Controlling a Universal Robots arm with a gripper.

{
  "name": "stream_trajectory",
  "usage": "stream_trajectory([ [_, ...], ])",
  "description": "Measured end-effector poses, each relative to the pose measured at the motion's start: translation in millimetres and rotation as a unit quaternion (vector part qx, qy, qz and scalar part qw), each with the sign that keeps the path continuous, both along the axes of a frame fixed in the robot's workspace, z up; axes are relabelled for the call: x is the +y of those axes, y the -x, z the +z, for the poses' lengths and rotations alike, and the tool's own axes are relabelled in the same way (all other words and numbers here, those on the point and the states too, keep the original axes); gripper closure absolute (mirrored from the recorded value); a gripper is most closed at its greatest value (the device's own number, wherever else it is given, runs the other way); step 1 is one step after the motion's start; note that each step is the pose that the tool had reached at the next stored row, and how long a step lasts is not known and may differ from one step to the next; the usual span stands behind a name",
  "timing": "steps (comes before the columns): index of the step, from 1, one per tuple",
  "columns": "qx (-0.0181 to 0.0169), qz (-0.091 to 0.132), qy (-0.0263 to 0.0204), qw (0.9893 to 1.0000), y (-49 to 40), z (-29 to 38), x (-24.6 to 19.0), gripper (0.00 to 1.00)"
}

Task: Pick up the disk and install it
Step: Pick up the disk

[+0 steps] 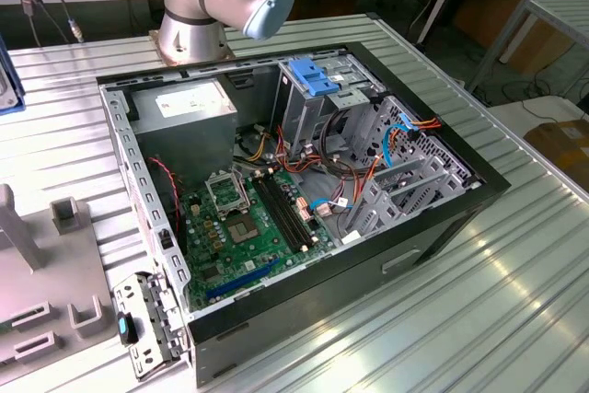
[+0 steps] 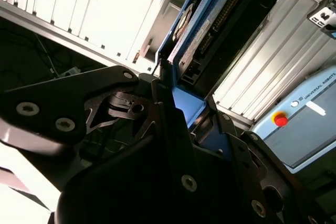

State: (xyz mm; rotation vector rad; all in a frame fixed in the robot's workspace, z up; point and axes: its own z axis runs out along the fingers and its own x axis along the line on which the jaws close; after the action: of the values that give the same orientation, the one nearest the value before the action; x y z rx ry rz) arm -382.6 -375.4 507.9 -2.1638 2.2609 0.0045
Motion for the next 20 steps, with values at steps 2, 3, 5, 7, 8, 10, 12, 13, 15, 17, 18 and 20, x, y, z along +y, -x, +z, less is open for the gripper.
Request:
stream_trajectory([
  [2,0.0,0.0,0.0,1.0,-7.9,0.0,0.0,0.63],
  [3,0.0,0.0,0.0,1.0,-11.5,-0.1,0.0,0.63],
  [5,0.0,0.0,0.0,1.0,-18.6,-0.1,0.0,0.63],
  [7,0.0001,0.0,0.0,1.0,-22.5,-0.2,0.0,0.63],
  [8,0.0,0.0,0.0,1.0,-25.8,-0.2,0.0,0.63],
  [10,0.0,0.0,0.0,1.0,-31.8,-0.3,0.0,0.63],
  [12,0.0,0.0,0.0,1.0,-36.2,-0.2,0.0,0.63],
  [13,0.0,0.0,0.0,1.0,-38.0,-0.3,0.0,0.63],
  [15,0.0,0.0,0.0,1.0,-42.9,-0.3,0.0,0.63],
  [17,0.0001,0.0,0.0,1.0,-51.0,-0.4,0.0,0.63],
  [18,0.0001,0.0,0.0,1.0,-58.1,-0.5,0.0,0.63],
  [20,0.0,0.0,0.0,1.0,-65.2,-0.6,0.0,0.63],
])
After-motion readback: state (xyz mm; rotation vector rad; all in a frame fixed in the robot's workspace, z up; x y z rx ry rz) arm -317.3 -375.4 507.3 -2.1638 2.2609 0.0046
